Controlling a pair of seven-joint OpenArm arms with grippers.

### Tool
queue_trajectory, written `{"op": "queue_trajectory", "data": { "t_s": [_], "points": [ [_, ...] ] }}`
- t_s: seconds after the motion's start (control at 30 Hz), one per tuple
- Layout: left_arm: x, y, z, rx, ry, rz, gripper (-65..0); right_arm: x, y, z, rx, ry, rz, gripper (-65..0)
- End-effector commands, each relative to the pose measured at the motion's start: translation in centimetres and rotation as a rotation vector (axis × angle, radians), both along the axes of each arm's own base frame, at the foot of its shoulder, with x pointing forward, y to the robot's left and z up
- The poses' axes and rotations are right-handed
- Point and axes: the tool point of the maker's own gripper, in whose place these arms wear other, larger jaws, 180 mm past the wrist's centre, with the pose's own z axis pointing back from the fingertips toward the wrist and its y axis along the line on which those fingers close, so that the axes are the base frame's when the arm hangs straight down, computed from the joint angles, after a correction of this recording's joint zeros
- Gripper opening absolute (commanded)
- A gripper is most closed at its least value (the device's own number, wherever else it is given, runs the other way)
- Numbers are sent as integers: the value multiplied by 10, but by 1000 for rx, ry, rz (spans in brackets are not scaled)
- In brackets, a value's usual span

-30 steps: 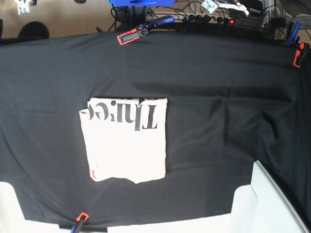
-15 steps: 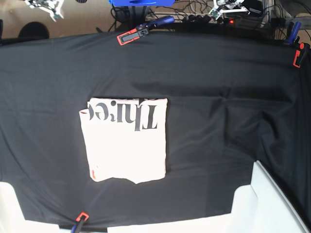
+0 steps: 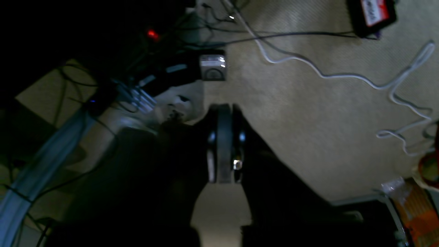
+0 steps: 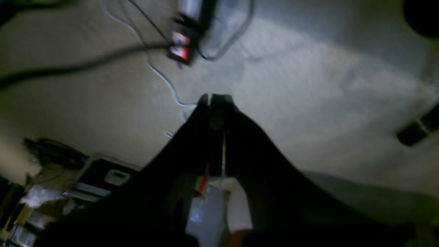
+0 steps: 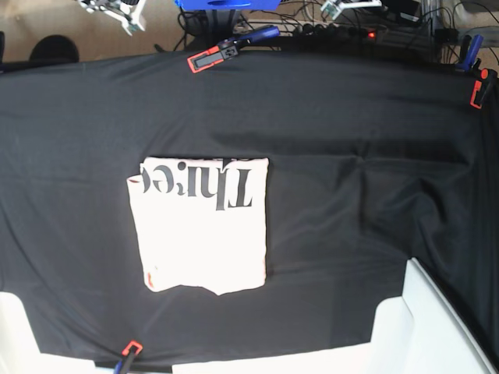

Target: Fold the T-shirt properly

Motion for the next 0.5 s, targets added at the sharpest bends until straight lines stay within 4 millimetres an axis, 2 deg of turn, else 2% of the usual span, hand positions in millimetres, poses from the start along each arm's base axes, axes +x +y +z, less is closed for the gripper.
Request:
{"op": "queue_trajectory", "data": {
  "t_s": [0.0,0.13,0.23,0.47],
  "points": [
    [-2,1,0,0,0,1,-650,6,-7,0,-4,-15,3,-650],
    [10,-12,-3,-19,-20,5,-650,4,-15,1,-15,-12,4,-650],
    [10,-13,-3,-21,-18,4,-650,3,-16,1,-17,-11,-6,-650],
    [23,-17,-4,-28,-40,6,-650,-7,-15,2,-17,3,-10,-650]
  ]
}}
